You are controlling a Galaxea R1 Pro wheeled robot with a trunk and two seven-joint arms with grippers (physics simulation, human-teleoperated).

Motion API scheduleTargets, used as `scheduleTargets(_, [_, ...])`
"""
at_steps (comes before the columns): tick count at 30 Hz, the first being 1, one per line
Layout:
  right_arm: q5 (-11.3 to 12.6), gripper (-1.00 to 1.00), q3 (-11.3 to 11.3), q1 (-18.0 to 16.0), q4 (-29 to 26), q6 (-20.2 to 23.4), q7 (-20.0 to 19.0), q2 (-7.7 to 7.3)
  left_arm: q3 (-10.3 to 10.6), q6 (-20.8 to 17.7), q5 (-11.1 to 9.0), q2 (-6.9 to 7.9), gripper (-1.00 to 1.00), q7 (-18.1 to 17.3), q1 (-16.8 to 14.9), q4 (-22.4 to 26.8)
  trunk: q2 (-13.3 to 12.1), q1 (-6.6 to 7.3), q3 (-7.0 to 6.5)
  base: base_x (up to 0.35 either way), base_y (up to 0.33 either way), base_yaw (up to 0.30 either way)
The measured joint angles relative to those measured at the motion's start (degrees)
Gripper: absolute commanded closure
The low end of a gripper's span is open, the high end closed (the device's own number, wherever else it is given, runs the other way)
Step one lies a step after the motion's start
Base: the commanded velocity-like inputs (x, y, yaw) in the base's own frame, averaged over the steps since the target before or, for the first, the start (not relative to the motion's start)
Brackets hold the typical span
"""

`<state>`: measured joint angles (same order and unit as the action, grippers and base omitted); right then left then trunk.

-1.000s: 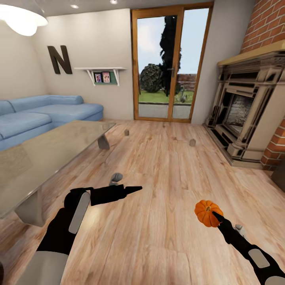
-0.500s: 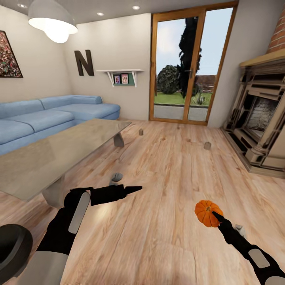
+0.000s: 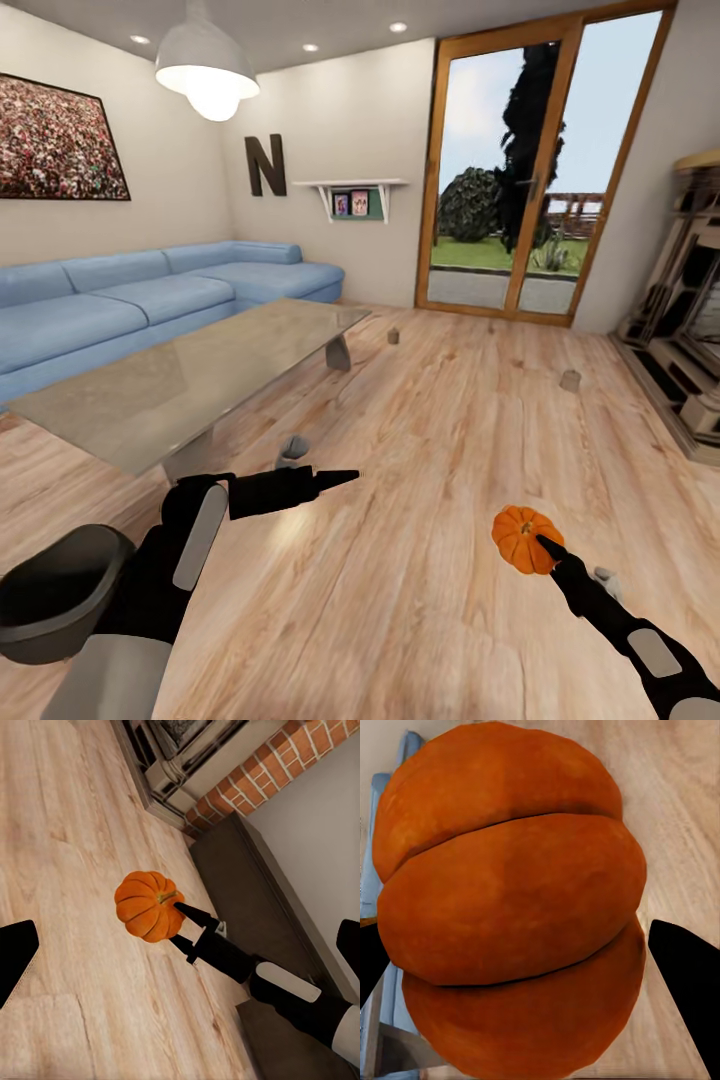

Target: Place each of the two pumpkins and all three candles from the living room inside a cabinet in the living room (use any cabinet), then make sure every cabinet is closed, and position the cauldron so it is next to a table in the living room.

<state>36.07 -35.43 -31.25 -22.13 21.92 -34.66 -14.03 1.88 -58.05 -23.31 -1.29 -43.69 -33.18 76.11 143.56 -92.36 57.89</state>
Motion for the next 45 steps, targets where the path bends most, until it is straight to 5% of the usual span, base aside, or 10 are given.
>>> scheduleTargets(45, [-0.09,1.00,0.02,0.00,0.01,-0.03,0.01,-0.04,-0.41,-0.43,-0.26,0.09,-1.00,-0.10,0.00,-0.06,0.00,0.00,-1.61,-0.036,0.000,0.261])
